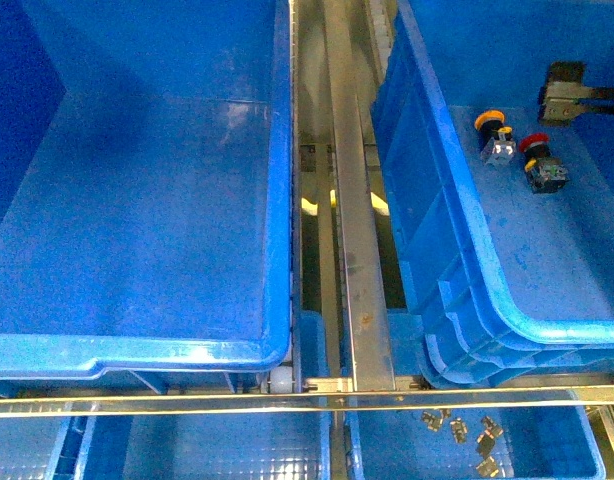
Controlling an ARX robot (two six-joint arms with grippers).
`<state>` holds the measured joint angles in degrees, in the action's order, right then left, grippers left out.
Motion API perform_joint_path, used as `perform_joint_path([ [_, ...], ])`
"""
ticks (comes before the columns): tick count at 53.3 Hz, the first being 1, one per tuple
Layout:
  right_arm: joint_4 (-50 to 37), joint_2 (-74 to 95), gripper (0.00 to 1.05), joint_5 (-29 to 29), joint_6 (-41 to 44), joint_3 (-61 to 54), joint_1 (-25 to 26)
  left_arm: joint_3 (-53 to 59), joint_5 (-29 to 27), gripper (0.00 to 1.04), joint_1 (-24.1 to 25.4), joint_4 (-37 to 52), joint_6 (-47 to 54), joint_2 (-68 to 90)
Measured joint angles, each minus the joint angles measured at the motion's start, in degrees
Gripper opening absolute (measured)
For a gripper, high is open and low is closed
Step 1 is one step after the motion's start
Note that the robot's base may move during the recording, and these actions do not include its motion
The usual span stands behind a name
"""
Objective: Pick red and yellow buttons and place in box
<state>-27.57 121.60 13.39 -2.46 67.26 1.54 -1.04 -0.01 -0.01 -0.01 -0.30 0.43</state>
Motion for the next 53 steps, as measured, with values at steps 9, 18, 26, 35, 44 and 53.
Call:
perform_joint_path([
  [9,-3.98,-11.93,0.98,-1.9,-4.04,-14.32,0.83,0.0,0.0,0.97,0.0,0.0,0.0,0.0],
  [18,-5.31,-28.48,0.98,-2.08,-6.47,-33.97,0.66,0.0,0.02,0.97,0.0,0.0,0.0,0.0],
  [26,3.72,-47.01,0.98,-0.57,-11.39,-45.59,-0.92,0.0,0.0,0.97,0.0,0.0,0.0,0.0],
  [35,24.28,-73.96,0.98,5.33,-20.57,-52.3,-6.01,0.0,0.0,0.97,0.0,0.0,0.0,0.0],
  [44,5.01,-78.6,0.82,-8.11,-13.35,-60.0,-2.62,0.0,0.02,0.97,0.0,0.0,0.02,0.0],
  [53,-10.47,-82.27,0.54,-13.35,-1.4,-65.22,-1.84,0.0,0.0,0.97,0.0,0.0,0.02,0.0],
])
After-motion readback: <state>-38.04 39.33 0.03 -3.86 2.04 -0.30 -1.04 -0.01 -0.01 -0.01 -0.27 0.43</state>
